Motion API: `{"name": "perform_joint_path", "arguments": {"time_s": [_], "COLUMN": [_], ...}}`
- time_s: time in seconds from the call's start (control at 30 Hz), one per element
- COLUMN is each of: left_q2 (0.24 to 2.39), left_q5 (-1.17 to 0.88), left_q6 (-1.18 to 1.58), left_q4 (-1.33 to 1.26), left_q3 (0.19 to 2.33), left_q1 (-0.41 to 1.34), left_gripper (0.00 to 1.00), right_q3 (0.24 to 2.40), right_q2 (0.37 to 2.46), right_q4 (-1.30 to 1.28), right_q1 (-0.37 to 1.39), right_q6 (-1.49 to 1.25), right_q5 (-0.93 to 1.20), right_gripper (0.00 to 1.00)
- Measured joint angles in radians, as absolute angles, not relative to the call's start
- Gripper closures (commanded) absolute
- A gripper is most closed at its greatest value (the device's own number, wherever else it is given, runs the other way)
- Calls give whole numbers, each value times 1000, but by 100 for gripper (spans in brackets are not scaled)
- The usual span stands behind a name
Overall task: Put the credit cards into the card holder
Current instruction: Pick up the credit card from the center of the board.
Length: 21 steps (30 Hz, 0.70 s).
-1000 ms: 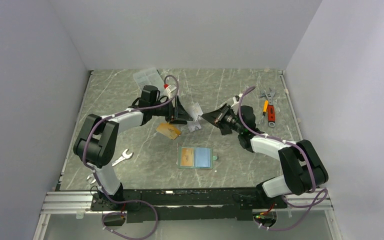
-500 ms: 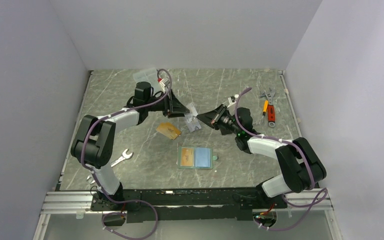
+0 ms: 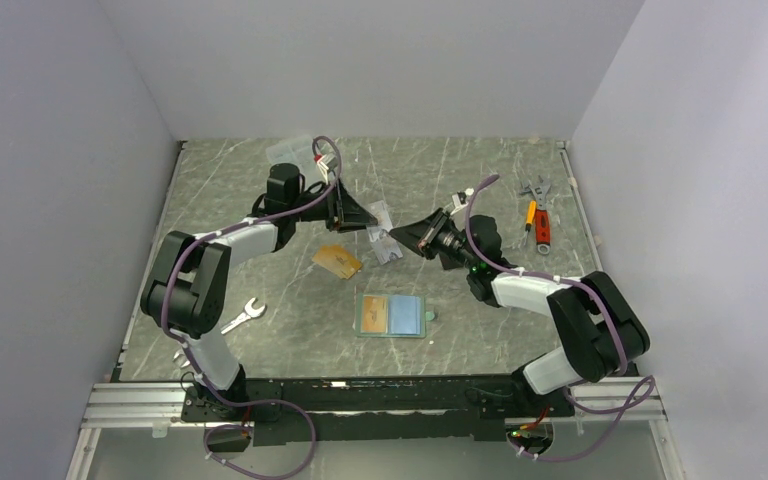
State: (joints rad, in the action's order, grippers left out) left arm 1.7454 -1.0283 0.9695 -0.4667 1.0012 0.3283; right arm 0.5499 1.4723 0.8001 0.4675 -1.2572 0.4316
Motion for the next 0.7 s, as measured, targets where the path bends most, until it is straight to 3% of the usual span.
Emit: {"name": "perform_joint_path", "arguments": {"time_s": [0.17,0.37,0.57,0.7], "left_q2": [1745,1745,1741,1727], "left_q5": [-1032,-1053,-1092,-1116], "left_q6": [995,1016,1051,1073], "left_q4": [-483,-495,-522,-559], "left_q3": [1001,1001,1001,997], "left_q1": [325,316,305,302], "left_gripper": [93,100,100,100], "right_q3": [551,551,549,532], "right_q2": [1476,1488,1492,1470], "right_q4": [831,867,906,928], "right_q1": [475,486,481,426], "right_q6": [-1258,-1257,-1253,-1244], "right_q5": [428,429,459,524], "right_gripper": [100,100,65,52]}}
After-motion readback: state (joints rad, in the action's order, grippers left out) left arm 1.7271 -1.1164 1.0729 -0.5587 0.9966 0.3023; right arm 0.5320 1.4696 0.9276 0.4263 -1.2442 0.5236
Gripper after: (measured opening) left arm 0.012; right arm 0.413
